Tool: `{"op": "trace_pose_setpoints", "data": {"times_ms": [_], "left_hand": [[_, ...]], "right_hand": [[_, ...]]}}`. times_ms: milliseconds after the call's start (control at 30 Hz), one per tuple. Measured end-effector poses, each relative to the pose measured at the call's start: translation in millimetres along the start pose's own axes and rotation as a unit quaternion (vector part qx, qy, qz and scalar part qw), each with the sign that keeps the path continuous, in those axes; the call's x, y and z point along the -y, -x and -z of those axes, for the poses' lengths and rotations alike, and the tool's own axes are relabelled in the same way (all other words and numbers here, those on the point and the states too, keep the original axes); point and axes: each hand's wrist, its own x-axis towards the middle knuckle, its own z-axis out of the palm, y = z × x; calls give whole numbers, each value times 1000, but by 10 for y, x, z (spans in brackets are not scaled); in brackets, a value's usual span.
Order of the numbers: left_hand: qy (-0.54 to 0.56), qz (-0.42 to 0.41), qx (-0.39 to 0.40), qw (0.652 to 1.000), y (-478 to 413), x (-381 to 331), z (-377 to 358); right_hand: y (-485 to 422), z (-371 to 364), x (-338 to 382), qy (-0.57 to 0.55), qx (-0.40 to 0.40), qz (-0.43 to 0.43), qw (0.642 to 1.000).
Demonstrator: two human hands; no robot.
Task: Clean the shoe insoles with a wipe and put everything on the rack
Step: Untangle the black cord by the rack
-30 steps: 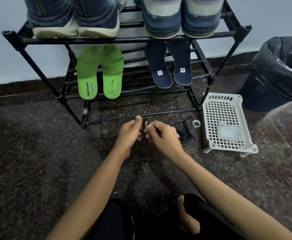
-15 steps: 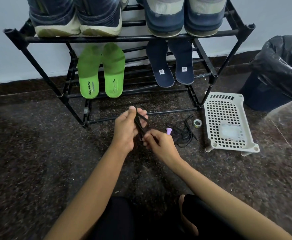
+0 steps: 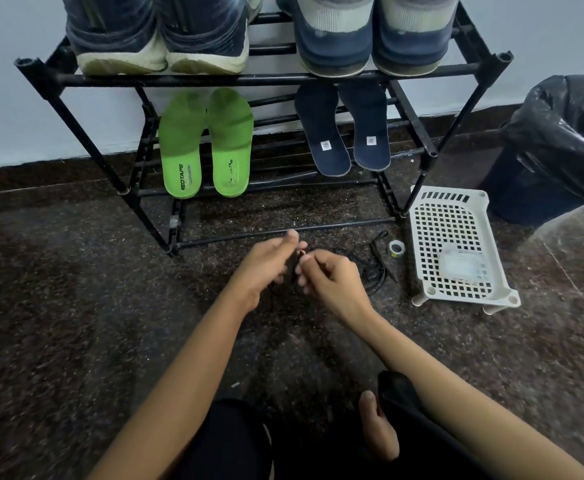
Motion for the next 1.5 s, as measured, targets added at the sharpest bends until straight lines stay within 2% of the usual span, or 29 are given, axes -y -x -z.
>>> {"op": "trace_pose_setpoints", "data": {"times_ms": [67,100,200,267,333,400,467,667,733,833,933,1100,1167,1233,1400,1500], "left_hand": [[-9,-7,22,1000,10,18,-33],[-19,-16,7,1000,-3,19,-36],[-145,-67,-93,983,-39,18,0],[-189,-92,-143,967,-36,-6,19],[-164,-105,-156,968,-2,-67,18],[-79,-118,-148,979,26,-129,19],[-1,-122,-143,982,43,-204,37],[114,-143,-154,971,41,-413,100],[115,-148,-160,969,43,-423,92],[101,-145,-175,969,43,-381,91],[9,-98,-179,979,49,-294,82],[-99,29,-76,992,26,-69,7],[-93,36,-32,995,41,-9,-32],[-45,0,-14,999,56,33,-71],[60,-20,-131,989,11,-8,-14],[109,-29,-190,975,-11,-71,85]], "right_hand": [[-51,2,126,-6,4,1,1000],[-64,2,157,-8,4,0,1000],[-59,-18,152,-16,2,-4,1000],[-35,-26,97,-13,-1,-4,1000],[-9,-34,-23,-5,-2,-3,1000],[31,-46,-218,4,6,-18,1000],[100,-54,-472,18,14,-49,999],[320,13,-1073,81,71,-151,983],[312,13,-1101,26,76,-219,972],[232,-11,-929,-148,50,-313,937],[117,2,-629,-202,49,-282,937],[3,-38,-116,-200,81,-163,963],[-8,-59,-27,-176,88,-132,971],[-6,-84,-5,-150,91,-114,978],[72,-185,-244,-108,112,-150,976],[148,-180,-487,-22,119,-174,977]]}}
